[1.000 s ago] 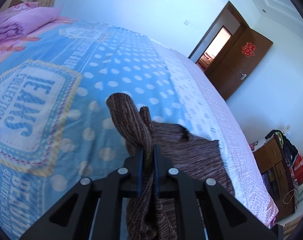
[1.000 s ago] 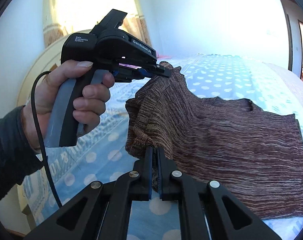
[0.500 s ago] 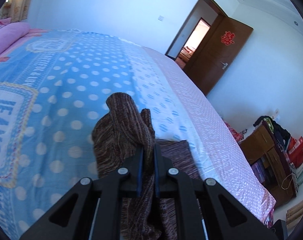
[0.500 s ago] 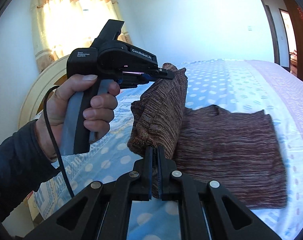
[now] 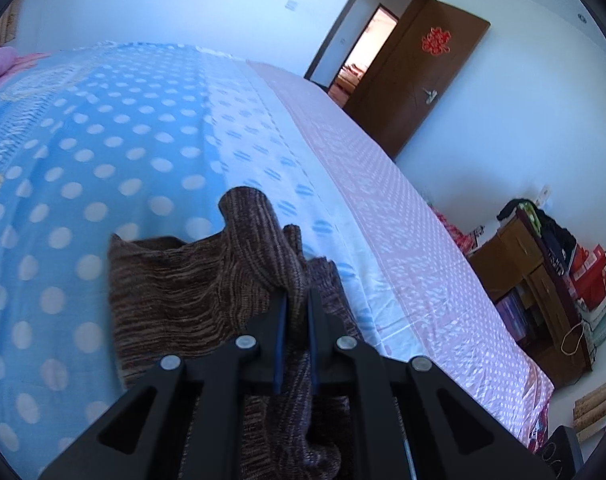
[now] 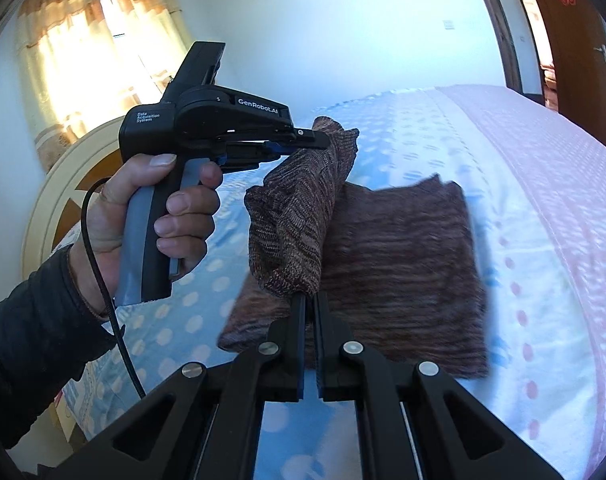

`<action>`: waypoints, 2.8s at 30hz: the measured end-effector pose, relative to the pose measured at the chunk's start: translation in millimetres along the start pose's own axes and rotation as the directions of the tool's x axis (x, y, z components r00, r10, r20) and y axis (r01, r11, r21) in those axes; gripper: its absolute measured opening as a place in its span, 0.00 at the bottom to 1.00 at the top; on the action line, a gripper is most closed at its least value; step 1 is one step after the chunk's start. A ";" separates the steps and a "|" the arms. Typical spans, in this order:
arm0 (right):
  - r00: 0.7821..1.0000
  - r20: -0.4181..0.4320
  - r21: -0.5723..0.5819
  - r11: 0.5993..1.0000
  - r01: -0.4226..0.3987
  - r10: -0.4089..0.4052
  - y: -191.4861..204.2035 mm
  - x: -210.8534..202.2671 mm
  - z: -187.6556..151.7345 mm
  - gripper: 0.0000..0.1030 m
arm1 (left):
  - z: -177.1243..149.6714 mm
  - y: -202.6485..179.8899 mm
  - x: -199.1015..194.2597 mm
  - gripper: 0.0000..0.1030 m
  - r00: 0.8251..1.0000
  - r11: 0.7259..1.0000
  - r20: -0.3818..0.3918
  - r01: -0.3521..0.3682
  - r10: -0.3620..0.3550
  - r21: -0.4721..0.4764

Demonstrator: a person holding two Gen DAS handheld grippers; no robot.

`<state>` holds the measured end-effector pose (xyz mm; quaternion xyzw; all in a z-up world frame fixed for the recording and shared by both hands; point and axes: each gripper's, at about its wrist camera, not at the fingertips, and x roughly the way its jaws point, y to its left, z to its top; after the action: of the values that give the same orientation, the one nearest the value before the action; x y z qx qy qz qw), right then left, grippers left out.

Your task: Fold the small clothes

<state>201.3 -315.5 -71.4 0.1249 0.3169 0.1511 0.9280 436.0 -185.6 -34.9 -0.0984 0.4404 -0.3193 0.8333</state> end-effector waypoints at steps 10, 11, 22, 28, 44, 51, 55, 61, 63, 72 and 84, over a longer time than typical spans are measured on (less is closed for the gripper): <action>0.999 -0.033 0.074 0.996 0.045 -0.042 -44.7 -15.5 -13.1 0.03 | -10.3 -37.6 40.4 0.10 0.998 0.999 -0.059 -0.006 0.009 0.052; 0.998 -0.037 0.086 0.995 0.046 -0.043 -49.2 -14.9 -14.4 0.03 | -10.6 -41.0 45.4 0.10 0.998 0.998 -0.063 -0.010 0.014 0.064; 0.991 -0.103 0.174 0.979 0.107 -0.090 -90.9 -0.2 -26.7 0.00 | -29.2 -62.6 77.4 0.18 0.991 0.990 -0.114 -0.049 0.065 0.135; 0.989 -0.102 0.233 0.964 0.129 -0.108 -116.9 -7.3 -33.7 0.00 | -51.0 -71.5 18.8 0.66 0.997 0.964 0.019 -0.082 0.080 0.252; 0.997 -0.041 0.080 0.994 0.068 -0.065 -68.0 26.1 -4.0 0.07 | -135.5 9.3 -13.4 0.70 0.945 0.928 0.057 -0.327 0.322 0.178; 0.977 -0.137 0.189 0.964 0.185 -0.161 -108.5 17.5 -20.7 0.03 | -147.3 0.4 -6.8 0.88 0.940 0.908 0.038 -0.339 0.340 0.246; 0.981 -0.121 0.190 0.967 0.172 -0.151 -102.4 18.6 -15.6 0.04 | -147.4 7.8 -8.2 0.94 0.944 0.919 0.033 -0.329 0.330 0.216; 0.986 -0.003 0.145 0.975 0.167 -0.169 -90.3 8.6 31.8 0.59 | -146.5 22.4 -7.9 0.96 0.959 0.951 -0.010 -0.281 0.284 0.128; 0.986 -0.010 0.134 0.977 0.165 -0.165 -91.0 20.0 52.6 0.59 | -148.6 21.5 -8.0 0.98 0.957 0.949 -0.010 -0.287 0.291 0.129; 0.960 -0.182 0.149 0.959 0.240 -0.212 -125.1 114.2 98.9 0.03 | -150.4 24.0 -9.8 1.00 0.959 0.953 -0.010 -0.279 0.282 0.115; 0.894 -0.041 -0.126 0.890 0.437 -0.445 -71.0 106.7 115.3 0.24 | -156.3 27.2 -20.0 1.00 0.963 0.959 0.013 -0.271 0.271 0.087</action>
<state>368.2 -358.4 -64.9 -0.0088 0.3595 -0.0416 0.9322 315.4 -133.8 -126.3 -0.0008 0.4347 -0.2212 0.8730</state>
